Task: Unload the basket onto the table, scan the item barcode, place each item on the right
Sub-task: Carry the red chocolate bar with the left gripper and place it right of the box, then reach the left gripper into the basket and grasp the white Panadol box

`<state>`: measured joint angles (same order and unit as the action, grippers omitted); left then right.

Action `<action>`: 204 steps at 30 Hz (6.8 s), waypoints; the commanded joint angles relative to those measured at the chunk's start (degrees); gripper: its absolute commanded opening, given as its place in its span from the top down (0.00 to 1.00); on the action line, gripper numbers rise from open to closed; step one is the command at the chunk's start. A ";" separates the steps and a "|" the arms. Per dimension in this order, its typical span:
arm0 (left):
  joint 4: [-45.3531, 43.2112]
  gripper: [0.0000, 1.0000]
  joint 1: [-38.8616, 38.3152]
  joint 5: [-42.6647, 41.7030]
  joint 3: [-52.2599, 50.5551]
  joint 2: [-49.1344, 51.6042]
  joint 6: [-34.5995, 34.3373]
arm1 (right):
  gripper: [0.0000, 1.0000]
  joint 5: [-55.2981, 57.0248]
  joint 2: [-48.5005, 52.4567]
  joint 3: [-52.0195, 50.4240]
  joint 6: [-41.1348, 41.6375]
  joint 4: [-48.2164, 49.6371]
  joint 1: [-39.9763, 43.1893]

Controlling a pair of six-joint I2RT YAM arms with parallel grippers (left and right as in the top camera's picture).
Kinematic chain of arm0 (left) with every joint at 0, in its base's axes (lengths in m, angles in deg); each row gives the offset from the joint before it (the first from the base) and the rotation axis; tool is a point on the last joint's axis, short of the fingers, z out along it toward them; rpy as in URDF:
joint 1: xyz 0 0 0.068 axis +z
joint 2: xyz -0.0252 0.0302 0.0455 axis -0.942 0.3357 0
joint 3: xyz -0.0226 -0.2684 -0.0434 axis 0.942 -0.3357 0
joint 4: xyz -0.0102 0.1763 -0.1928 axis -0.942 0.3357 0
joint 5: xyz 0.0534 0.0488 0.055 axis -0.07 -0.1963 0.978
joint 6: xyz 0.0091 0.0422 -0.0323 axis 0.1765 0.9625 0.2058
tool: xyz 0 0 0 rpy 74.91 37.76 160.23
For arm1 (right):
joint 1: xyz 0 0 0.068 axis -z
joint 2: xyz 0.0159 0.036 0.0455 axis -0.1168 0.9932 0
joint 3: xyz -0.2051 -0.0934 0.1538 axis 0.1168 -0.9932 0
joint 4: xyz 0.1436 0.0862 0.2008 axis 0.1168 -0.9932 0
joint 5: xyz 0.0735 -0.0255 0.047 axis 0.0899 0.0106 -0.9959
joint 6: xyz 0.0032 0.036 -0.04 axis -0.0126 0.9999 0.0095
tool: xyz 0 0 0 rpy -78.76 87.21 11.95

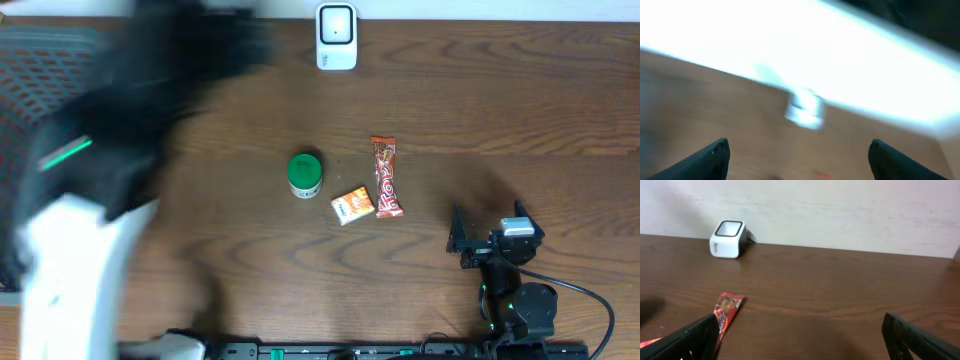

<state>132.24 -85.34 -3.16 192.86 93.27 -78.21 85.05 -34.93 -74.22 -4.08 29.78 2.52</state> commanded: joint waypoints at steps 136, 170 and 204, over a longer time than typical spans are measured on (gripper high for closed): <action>-2.34 0.02 55.43 -4.00 -48.76 14.69 57.86 | 0.01 0.35 -0.31 -0.07 0.96 -0.15 0.50; -21.18 0.02 55.10 -8.87 -59.71 15.82 60.59 | 0.01 0.35 -0.31 -0.07 0.96 -0.15 0.50; -16.98 0.62 55.10 -11.87 -57.48 21.07 37.79 | 0.01 0.35 -0.31 -0.07 0.96 -0.17 0.50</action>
<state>113.07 -30.11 -15.44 136.51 111.26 -38.30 85.09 -34.93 -74.22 -4.08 29.78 2.52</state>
